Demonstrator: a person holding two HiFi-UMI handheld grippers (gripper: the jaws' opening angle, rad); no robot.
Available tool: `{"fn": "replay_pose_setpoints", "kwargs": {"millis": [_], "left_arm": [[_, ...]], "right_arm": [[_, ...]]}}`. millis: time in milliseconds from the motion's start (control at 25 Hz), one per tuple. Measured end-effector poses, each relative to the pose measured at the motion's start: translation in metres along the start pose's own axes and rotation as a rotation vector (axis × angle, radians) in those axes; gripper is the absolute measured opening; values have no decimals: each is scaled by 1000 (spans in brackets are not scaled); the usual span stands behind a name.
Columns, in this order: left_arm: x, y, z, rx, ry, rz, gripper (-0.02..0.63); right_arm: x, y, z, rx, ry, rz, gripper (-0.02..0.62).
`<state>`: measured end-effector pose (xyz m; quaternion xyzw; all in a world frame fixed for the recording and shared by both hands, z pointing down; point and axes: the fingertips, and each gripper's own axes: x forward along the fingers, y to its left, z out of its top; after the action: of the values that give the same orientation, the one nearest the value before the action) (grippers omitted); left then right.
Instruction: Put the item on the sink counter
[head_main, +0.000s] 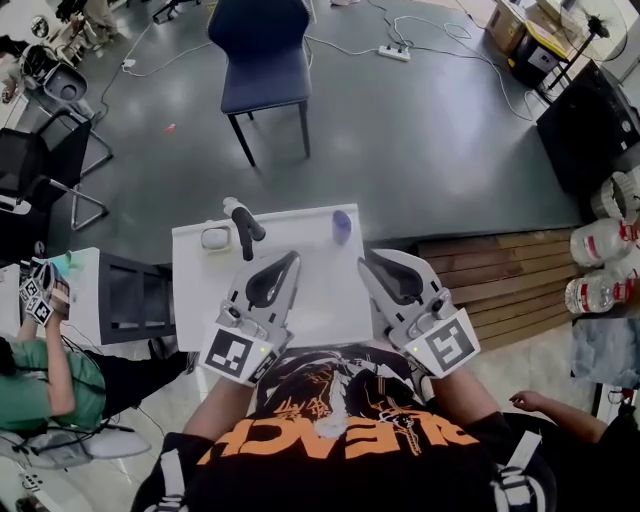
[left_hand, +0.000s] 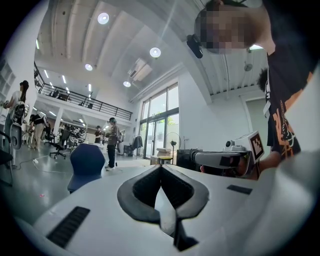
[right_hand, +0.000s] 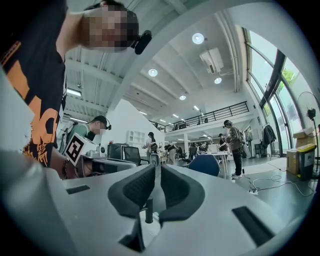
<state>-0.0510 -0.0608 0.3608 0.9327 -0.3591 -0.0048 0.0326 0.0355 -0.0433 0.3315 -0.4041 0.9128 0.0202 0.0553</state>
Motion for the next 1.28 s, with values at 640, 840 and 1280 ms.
{"fn": "replay_pose_setpoints", "kwargs": {"millis": [640,840,1280], "left_arm": [[-10,-19,17,34,-18,-6,17],[-9,-20,12,34,-19,-15,17],[-5,-23,11,34,-10,-22,17]], "right_arm": [[-12,3,8,-2,24,-50,14],[-12,0,3,-6,33,-66,14],[-12,-1,1,-9,38,-63,14]]}}
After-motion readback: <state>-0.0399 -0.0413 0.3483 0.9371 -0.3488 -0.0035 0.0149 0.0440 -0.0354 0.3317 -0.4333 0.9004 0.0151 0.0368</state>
